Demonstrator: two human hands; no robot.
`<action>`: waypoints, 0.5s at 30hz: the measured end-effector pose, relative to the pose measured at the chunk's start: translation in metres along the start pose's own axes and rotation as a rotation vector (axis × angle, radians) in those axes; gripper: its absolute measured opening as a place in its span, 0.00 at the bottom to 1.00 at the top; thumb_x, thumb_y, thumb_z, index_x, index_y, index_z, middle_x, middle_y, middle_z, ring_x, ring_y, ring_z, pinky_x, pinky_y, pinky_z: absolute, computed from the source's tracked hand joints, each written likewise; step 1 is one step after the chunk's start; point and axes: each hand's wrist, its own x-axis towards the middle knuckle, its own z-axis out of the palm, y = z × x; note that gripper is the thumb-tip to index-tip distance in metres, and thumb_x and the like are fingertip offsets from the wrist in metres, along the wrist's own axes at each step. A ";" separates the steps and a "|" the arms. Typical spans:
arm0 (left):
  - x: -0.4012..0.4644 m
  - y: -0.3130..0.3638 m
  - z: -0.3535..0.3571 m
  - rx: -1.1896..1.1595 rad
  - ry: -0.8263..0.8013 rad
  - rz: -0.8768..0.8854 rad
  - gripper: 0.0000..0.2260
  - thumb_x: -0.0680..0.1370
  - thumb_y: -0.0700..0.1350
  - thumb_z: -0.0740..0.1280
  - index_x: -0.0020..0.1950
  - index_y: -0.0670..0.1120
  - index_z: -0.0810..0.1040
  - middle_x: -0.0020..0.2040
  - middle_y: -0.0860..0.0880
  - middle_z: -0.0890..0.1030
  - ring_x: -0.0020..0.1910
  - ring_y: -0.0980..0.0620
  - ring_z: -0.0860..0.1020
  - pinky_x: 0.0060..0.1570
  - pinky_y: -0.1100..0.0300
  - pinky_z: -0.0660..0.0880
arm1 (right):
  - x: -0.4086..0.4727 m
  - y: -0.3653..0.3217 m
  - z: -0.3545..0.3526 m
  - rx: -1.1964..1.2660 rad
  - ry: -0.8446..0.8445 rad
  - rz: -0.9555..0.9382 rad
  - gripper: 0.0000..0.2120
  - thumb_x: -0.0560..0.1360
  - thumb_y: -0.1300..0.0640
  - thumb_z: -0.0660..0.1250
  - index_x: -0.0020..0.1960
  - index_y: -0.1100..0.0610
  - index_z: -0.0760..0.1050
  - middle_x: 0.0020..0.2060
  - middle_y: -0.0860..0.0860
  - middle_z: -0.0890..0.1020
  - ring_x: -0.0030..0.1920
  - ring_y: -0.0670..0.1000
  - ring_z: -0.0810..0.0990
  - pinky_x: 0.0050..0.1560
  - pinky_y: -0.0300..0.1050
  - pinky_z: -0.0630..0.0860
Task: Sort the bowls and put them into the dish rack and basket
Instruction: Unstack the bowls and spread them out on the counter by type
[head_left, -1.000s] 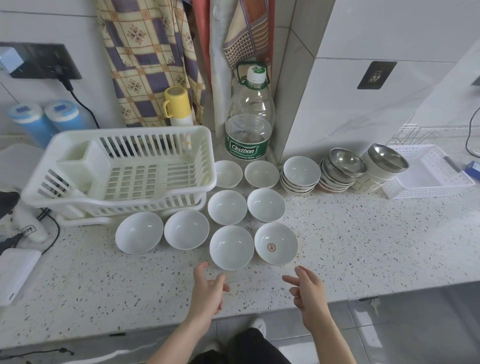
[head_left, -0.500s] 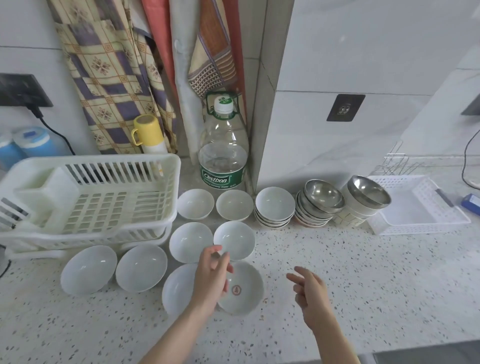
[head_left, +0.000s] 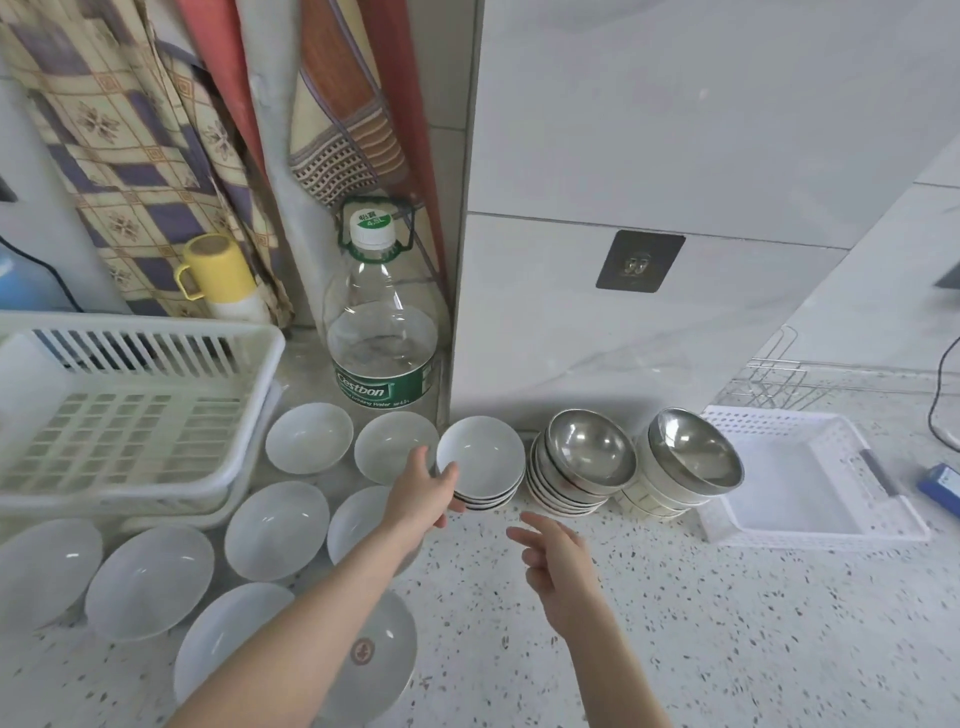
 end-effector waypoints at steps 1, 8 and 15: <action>0.002 0.000 0.002 0.012 0.006 0.008 0.23 0.80 0.46 0.61 0.75 0.49 0.61 0.56 0.48 0.80 0.30 0.55 0.84 0.21 0.62 0.67 | 0.003 -0.002 0.000 -0.007 -0.005 -0.001 0.07 0.78 0.61 0.65 0.55 0.61 0.78 0.37 0.56 0.85 0.24 0.46 0.68 0.22 0.36 0.62; 0.013 -0.004 0.004 0.091 0.042 0.053 0.20 0.79 0.40 0.60 0.68 0.58 0.70 0.48 0.58 0.80 0.37 0.41 0.85 0.22 0.60 0.67 | 0.017 -0.004 0.002 -0.054 0.011 -0.037 0.06 0.79 0.59 0.64 0.53 0.57 0.78 0.37 0.55 0.85 0.24 0.45 0.67 0.23 0.36 0.62; 0.012 0.000 0.002 0.196 0.054 0.112 0.22 0.77 0.40 0.60 0.67 0.61 0.74 0.43 0.71 0.77 0.31 0.55 0.84 0.22 0.64 0.67 | 0.029 0.000 0.007 -0.170 0.119 -0.180 0.06 0.79 0.57 0.63 0.52 0.54 0.79 0.33 0.50 0.85 0.21 0.45 0.66 0.23 0.35 0.66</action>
